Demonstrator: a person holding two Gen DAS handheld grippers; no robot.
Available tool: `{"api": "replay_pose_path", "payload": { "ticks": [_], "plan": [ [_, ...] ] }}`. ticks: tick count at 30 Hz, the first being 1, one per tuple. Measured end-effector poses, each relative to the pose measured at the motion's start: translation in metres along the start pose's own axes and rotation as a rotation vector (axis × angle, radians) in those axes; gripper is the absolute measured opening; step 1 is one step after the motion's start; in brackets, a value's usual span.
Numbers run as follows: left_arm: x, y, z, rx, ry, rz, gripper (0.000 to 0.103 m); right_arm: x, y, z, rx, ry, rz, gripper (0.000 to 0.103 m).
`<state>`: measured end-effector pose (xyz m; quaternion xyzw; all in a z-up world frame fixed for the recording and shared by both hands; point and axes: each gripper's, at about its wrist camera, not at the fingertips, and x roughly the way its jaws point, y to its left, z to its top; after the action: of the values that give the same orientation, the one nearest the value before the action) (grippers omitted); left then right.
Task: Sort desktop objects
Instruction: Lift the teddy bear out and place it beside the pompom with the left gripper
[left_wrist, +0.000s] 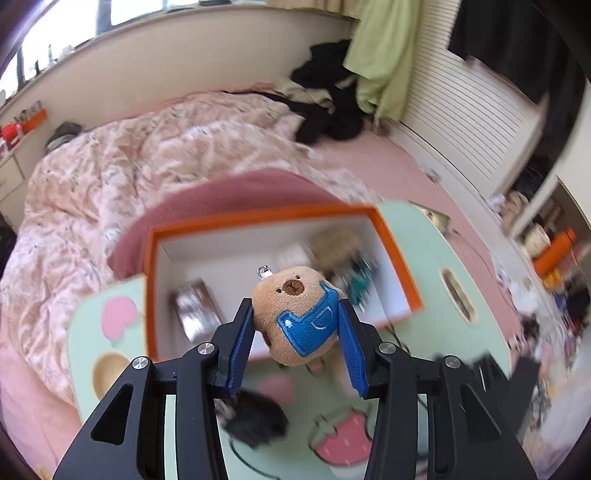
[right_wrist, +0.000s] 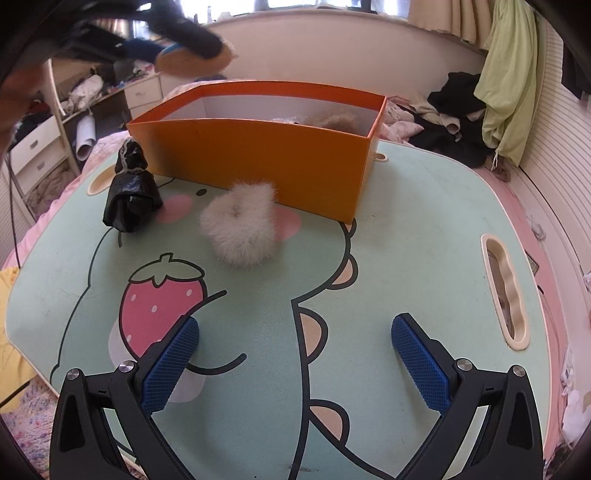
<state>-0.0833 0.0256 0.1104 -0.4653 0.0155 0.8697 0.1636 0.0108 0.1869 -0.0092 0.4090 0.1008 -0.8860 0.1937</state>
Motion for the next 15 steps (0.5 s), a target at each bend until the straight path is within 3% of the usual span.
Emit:
{"api": "replay_pose_path", "payload": {
  "ticks": [4, 9, 12, 15],
  "plan": [
    [0.015, -0.014, -0.03, 0.01, 0.057, -0.069, 0.049, 0.0, 0.0, 0.0, 0.0, -0.001, 0.0, 0.103],
    [0.028, -0.019, -0.042, 0.009, 0.055, -0.032, 0.056, 0.0, 0.0, 0.0, 0.001, -0.001, 0.0, 0.103],
    [0.011, -0.013, -0.046, -0.026, 0.001, -0.038, 0.057, 0.0, 0.001, 0.0, 0.001, -0.001, -0.001, 0.103],
    [-0.014, 0.0, -0.052, -0.08, -0.091, -0.027, 0.077, 0.0, 0.002, 0.0, 0.001, 0.0, -0.001, 0.103]
  ]
}}
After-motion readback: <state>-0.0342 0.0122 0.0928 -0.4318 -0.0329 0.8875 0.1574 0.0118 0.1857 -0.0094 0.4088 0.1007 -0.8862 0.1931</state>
